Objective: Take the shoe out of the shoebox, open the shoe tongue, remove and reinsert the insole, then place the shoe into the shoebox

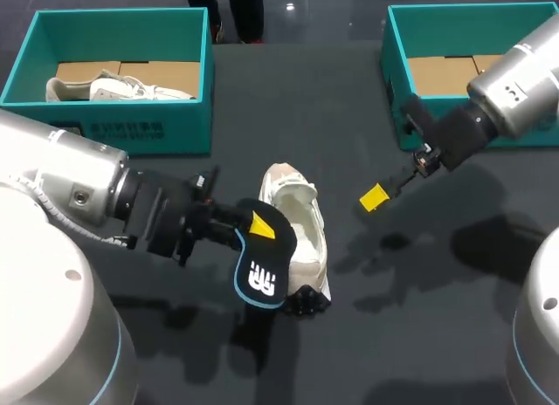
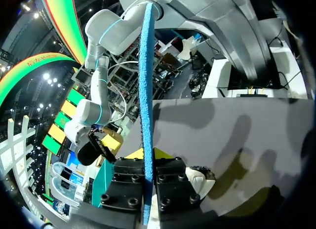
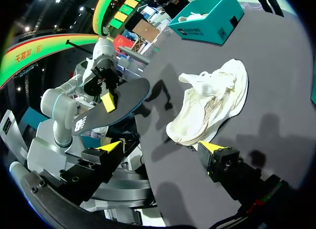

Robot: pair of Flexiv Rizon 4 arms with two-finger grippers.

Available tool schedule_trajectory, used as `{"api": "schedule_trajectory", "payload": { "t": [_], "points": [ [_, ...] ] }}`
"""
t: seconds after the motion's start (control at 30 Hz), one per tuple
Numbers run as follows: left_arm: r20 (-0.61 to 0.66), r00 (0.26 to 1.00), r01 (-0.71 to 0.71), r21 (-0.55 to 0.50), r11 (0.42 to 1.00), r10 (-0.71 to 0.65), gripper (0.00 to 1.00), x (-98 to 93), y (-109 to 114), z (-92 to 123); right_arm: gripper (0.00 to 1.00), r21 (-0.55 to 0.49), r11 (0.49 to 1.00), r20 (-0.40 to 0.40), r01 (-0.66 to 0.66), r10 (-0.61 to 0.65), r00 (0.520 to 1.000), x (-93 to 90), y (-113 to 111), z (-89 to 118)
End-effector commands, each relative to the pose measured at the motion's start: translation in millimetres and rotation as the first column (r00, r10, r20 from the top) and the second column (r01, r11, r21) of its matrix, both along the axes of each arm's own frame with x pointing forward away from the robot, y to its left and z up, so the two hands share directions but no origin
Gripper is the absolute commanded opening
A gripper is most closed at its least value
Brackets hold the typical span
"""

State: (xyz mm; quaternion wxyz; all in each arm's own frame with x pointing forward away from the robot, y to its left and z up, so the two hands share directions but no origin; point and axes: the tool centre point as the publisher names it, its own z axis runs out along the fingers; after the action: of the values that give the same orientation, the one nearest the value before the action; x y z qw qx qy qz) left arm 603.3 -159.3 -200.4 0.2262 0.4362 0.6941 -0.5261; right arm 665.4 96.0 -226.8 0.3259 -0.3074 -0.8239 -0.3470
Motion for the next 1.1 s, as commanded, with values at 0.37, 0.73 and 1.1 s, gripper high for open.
{"api": "schedule_trajectory", "payload": {
  "t": [0.37, 0.73, 1.1],
  "points": [
    [-0.264, 0.964, 0.02, -0.006, 1.0, -0.021, 0.0, -12.2, -13, -17, 1.0, -0.2, 0.954, 0.317, -0.223, 0.279, 0.906, 14.4, -1, -36],
    [-0.21, 0.977, -0.019, 0.048, 0.999, 0.029, 0.0, -7.7, -10, -15, 1.0, -0.2, 0.954, 0.317, -0.223, 0.279, 0.906, 14.4, -1, -36],
    [-0.25, 0.968, -0.035, -0.007, 0.999, 0.032, 0.0, -16.5, -10, -29, 1.0, -0.329, 0.9, 0.444, -0.288, 0.416, 0.793, 8.6, 6, -69]
  ]
}}
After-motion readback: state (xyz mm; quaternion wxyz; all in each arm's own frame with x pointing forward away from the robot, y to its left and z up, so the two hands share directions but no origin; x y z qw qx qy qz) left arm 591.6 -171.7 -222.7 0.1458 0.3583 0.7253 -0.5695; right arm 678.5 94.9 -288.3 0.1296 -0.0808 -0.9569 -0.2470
